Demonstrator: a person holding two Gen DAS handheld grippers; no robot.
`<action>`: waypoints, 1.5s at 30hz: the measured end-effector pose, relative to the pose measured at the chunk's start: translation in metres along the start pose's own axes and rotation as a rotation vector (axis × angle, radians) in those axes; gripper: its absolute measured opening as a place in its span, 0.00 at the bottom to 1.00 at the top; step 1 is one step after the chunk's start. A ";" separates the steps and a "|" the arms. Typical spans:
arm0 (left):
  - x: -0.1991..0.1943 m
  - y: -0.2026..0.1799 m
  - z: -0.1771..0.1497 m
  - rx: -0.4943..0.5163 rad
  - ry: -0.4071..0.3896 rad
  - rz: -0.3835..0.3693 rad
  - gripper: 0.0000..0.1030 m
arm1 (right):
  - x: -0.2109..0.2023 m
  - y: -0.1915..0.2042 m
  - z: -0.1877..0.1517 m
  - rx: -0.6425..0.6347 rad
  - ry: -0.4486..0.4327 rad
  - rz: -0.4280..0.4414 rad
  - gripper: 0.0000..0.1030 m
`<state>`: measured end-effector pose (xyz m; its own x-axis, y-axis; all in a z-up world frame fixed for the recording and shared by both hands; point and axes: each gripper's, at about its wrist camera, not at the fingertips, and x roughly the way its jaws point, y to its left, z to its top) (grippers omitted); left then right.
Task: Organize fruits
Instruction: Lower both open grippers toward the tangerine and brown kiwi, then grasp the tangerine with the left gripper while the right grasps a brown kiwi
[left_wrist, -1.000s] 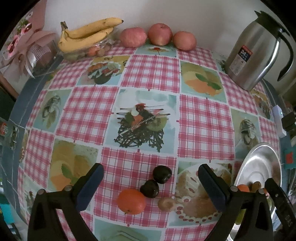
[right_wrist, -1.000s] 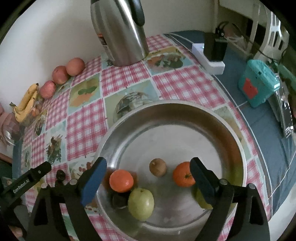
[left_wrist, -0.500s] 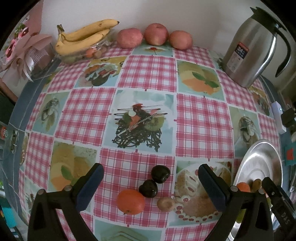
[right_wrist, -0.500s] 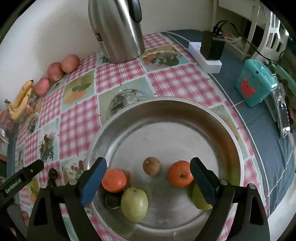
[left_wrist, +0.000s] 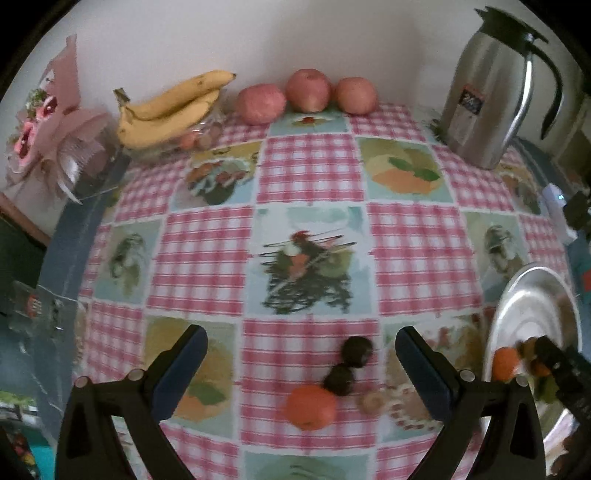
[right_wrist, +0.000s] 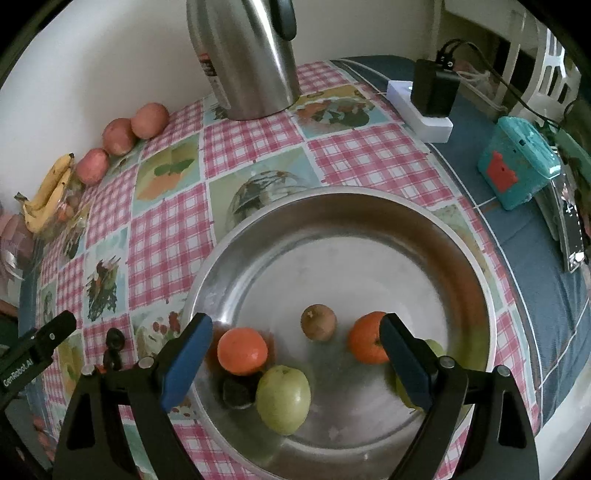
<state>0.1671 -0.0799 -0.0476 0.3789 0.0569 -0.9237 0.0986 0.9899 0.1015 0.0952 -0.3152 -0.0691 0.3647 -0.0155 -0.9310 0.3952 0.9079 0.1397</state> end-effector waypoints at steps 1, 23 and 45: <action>0.001 0.005 0.000 -0.005 0.010 0.015 1.00 | 0.000 0.002 0.000 -0.005 0.000 0.003 0.89; 0.001 0.062 -0.019 -0.175 0.064 -0.053 1.00 | -0.007 0.105 -0.025 -0.250 0.046 0.169 0.89; 0.041 0.038 -0.029 -0.176 0.193 -0.166 0.92 | 0.042 0.151 -0.052 -0.382 0.180 0.193 0.82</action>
<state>0.1591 -0.0359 -0.0921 0.1877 -0.1009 -0.9770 -0.0227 0.9940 -0.1070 0.1262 -0.1574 -0.1047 0.2355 0.2112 -0.9487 -0.0172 0.9769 0.2132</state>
